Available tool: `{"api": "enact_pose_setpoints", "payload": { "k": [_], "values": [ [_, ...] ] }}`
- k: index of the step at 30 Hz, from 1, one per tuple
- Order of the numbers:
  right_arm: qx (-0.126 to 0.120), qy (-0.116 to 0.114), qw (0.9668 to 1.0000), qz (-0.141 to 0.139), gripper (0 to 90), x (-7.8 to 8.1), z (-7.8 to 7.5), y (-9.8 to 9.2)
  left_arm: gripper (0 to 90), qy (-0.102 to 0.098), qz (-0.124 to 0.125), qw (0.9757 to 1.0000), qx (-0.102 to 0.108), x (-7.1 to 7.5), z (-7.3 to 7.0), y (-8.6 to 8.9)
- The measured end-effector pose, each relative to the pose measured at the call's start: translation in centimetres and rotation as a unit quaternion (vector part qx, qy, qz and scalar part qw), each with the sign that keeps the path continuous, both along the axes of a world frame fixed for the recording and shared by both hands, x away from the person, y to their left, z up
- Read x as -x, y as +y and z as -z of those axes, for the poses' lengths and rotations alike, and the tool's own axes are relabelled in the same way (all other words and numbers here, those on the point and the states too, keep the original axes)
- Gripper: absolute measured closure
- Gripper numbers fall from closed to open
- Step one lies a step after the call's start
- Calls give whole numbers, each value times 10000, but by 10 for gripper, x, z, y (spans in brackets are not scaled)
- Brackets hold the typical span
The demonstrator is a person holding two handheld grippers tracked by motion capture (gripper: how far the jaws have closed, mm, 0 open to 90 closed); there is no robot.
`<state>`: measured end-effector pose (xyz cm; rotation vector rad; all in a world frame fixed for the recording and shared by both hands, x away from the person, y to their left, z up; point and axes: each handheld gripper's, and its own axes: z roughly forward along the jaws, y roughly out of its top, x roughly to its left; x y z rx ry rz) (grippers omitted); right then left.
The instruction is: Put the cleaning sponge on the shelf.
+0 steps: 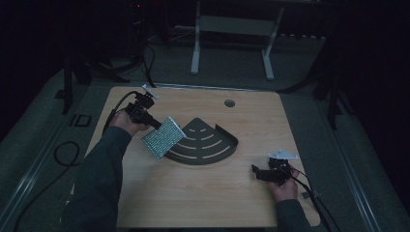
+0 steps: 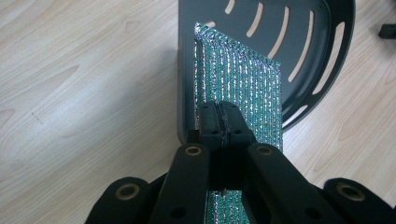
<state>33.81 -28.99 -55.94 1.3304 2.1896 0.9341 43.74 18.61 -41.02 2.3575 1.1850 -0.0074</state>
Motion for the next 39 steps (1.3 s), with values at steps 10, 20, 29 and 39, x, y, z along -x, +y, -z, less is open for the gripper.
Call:
{"api": "enact_pose_setpoints", "payload": {
  "k": [10,20,29,39],
  "values": [
    [2,-1,10000,-1,143,0,0,0,900,-18,-35,10000,11,-6,4,-9],
    [2,-3,10000,-3,143,0,0,0,900,-95,-116,9999,56,-10,7,-13],
    [0,-1,10000,0,142,0,0,0,900,-112,-137,9998,70,-17,12,-20],
    [0,-2,10000,-1,143,0,0,0,900,-125,-208,9996,114,-22,16,-23]
  ]
}}
